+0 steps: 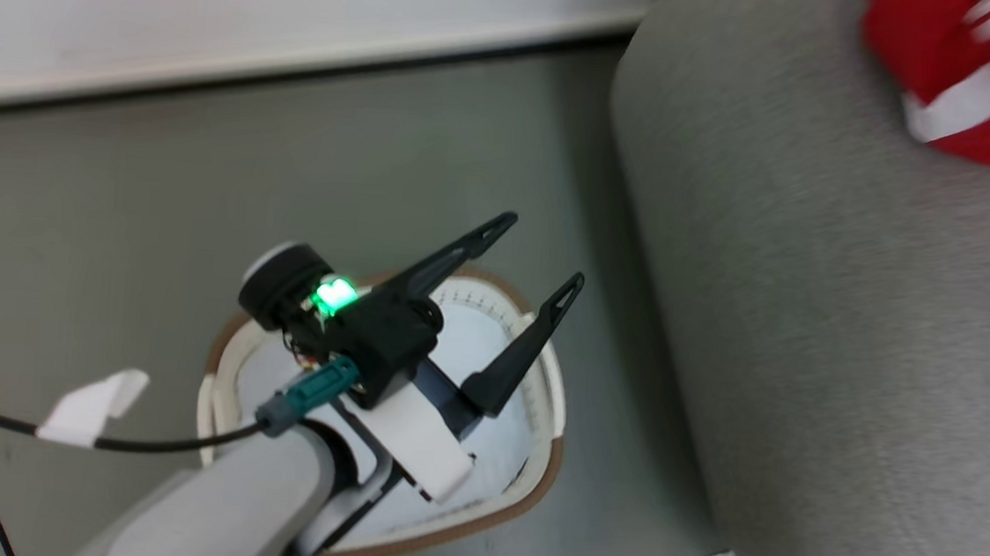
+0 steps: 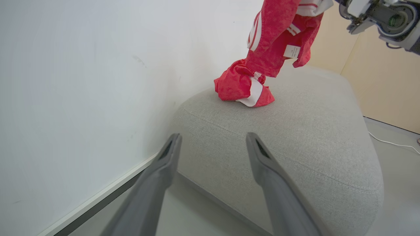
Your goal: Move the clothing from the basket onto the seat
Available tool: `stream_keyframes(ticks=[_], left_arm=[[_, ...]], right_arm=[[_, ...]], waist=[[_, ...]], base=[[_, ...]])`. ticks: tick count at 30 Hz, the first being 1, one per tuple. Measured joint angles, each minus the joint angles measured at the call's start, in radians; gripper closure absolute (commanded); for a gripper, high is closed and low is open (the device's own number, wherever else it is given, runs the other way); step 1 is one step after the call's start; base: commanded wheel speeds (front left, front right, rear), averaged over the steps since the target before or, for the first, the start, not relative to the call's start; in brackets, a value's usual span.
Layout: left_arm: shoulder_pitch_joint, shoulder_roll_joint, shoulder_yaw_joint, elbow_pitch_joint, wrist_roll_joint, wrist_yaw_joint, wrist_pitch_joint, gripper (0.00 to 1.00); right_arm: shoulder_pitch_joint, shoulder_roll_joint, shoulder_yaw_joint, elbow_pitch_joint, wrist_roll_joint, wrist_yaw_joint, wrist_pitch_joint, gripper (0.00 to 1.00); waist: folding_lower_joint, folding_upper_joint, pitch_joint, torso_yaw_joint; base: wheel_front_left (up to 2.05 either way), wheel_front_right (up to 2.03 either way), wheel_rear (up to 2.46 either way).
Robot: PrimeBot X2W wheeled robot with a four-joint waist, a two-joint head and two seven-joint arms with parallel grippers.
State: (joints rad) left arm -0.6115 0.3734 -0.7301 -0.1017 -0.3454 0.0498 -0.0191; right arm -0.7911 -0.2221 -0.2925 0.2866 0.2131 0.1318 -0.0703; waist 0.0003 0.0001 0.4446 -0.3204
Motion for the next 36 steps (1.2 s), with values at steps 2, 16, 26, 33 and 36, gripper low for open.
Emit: stream_keyframes(ticks=[2,16,26,33,36], left_arm=[[-0.022,0.011,0.012,-0.010,0.006,-0.003,0.000,0.00],[-0.036,0.041,0.052,-0.034,0.007,0.018,-0.052,0.00],[-0.020,0.041,0.067,0.007,-0.006,0.032,-0.089,0.00],[0.076,0.045,0.088,0.075,-0.056,0.066,-0.143,0.00],[0.133,0.040,0.113,0.108,-0.093,0.088,-0.179,0.00]], right_arm=[[-0.103,-0.040,-0.098,0.058,-0.023,0.000,0.029,1.00],[-0.356,0.002,-0.624,0.378,-0.392,0.000,0.003,0.62],[-0.314,0.030,-0.609,0.438,-0.494,0.000,-0.118,0.00],[-0.137,0.061,-0.433,0.447,-0.477,0.000,-0.170,0.00],[-0.058,0.070,-0.329,0.408,-0.438,0.000,-0.187,0.00]], waist=[[0.0001,0.0000,0.057,0.025],[0.0001,-0.0001,0.288,0.207],[-0.0002,-0.0001,0.212,0.188],[-0.0004,-0.0001,0.079,0.162],[-0.0005,-0.0001,0.009,0.155]], base=[[0.00,0.00,0.00],[0.00,0.00,0.00],[0.00,0.00,0.00],[0.00,0.00,0.00],[0.00,0.00,0.00]])
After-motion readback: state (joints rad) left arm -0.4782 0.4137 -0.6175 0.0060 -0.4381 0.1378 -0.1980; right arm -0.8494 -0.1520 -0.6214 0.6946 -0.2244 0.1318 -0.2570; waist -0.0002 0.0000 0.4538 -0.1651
